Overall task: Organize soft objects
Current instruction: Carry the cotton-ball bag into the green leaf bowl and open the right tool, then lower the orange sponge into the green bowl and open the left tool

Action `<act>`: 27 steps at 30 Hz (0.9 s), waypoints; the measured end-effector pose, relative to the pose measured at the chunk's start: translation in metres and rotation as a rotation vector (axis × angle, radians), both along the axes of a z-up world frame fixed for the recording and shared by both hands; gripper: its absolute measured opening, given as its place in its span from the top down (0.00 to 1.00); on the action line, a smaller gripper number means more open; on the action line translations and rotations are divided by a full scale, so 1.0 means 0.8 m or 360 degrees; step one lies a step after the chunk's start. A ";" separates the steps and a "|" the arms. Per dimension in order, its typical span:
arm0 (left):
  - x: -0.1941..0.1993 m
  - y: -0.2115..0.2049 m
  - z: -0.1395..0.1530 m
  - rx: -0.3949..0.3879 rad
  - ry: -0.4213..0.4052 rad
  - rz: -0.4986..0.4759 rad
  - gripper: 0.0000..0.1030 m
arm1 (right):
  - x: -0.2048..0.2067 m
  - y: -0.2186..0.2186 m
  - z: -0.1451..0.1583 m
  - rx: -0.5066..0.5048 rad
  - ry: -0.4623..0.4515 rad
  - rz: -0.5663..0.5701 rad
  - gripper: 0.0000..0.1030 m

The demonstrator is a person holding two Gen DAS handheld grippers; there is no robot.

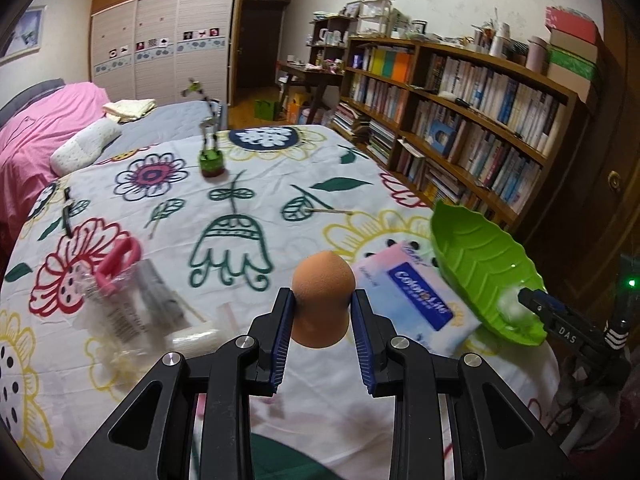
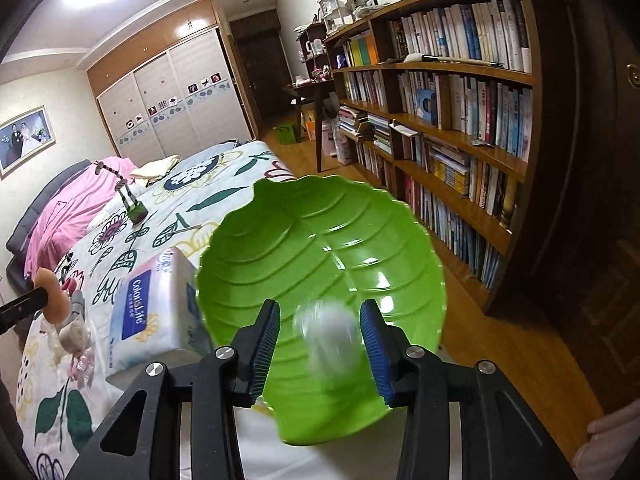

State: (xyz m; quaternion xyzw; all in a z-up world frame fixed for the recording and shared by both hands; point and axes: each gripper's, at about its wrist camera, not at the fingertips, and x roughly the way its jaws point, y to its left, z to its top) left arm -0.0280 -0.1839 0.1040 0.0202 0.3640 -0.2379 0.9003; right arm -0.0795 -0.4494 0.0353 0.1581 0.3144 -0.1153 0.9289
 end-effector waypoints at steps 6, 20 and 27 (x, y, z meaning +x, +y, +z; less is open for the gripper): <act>-0.005 -0.036 -0.001 0.0018 0.0012 -0.0078 0.71 | -0.012 -0.017 0.000 0.0019 -0.0050 -0.0077 0.56; -0.013 -0.123 0.001 0.0051 0.0022 -0.0311 0.71 | -0.022 -0.028 0.003 0.0059 -0.0046 -0.0154 0.55; -0.022 -0.168 -0.003 0.0042 0.0046 -0.0444 0.71 | -0.031 -0.033 0.013 0.0070 -0.0098 -0.0160 0.54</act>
